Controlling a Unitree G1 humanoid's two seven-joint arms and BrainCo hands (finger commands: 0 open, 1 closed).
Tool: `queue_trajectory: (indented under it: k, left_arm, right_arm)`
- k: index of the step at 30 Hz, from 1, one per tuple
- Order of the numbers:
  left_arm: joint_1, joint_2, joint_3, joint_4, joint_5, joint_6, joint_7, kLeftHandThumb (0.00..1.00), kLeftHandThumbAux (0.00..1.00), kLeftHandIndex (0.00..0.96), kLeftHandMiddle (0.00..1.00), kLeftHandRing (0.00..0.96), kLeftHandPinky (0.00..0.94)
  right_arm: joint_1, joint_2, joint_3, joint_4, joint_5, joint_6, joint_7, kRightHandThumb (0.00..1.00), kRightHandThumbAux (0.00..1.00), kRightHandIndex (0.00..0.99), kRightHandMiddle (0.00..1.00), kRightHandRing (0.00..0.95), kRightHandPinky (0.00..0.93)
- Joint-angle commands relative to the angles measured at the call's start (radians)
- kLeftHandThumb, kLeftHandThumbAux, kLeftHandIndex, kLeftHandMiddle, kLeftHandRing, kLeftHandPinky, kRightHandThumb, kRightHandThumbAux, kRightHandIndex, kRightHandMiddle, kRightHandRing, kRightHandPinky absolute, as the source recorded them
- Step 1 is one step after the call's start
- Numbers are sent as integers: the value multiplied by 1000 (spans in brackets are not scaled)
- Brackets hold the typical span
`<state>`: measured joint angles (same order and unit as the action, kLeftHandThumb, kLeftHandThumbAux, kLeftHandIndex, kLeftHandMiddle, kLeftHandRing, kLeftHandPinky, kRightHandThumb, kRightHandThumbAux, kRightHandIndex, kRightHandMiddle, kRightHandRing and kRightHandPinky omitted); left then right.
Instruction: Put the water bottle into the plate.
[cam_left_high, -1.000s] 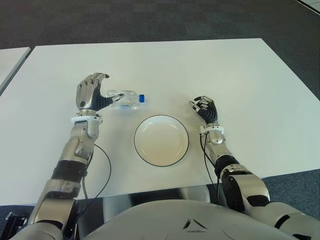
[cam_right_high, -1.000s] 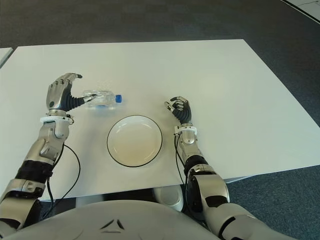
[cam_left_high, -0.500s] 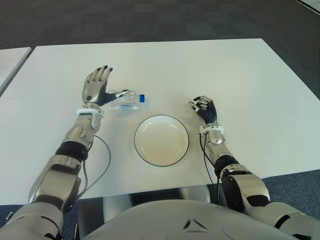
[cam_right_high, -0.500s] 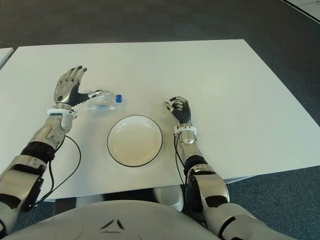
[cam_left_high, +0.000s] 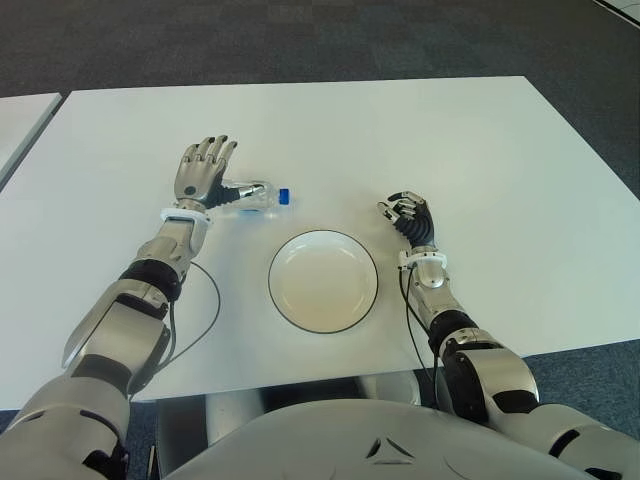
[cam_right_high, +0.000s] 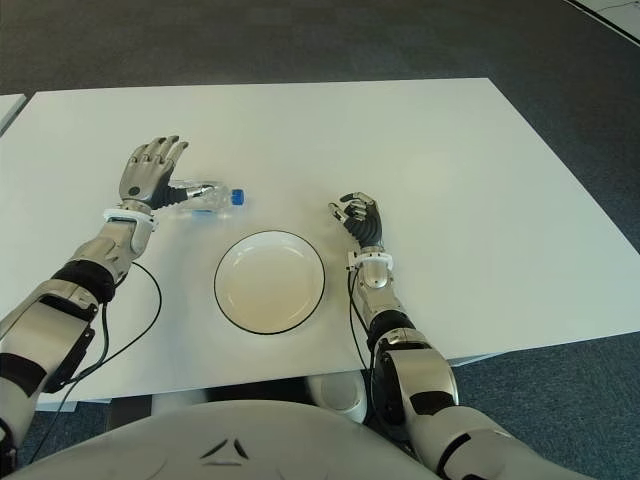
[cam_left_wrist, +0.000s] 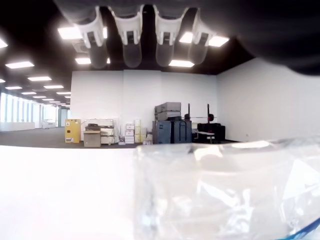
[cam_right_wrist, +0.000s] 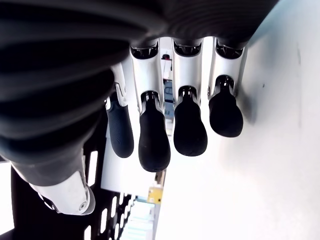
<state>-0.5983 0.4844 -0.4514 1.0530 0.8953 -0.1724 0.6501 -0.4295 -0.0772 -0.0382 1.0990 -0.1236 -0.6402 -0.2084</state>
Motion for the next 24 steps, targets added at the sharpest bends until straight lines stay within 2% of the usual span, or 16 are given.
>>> queue_trajectory:
  k: [1, 14, 24]
  left_arm:
    - [-26, -10, -57, 43, 25, 12, -36, 538, 120, 0, 0, 0, 0]
    - [-73, -32, -180, 111, 55, 44, -106, 559, 151, 0, 0, 0, 0]
    - [-103, -52, -259, 141, 85, 61, -124, 547, 158, 0, 0, 0, 0]
  right_arm:
    - [40, 11, 6, 20, -5, 48, -8, 709, 726, 435, 724, 727, 720]
    - [48, 9, 15, 2, -12, 68, -30, 709, 726, 436, 722, 725, 721]
    - [55, 11, 17, -16, -8, 85, -34, 709, 726, 436, 726, 729, 726]
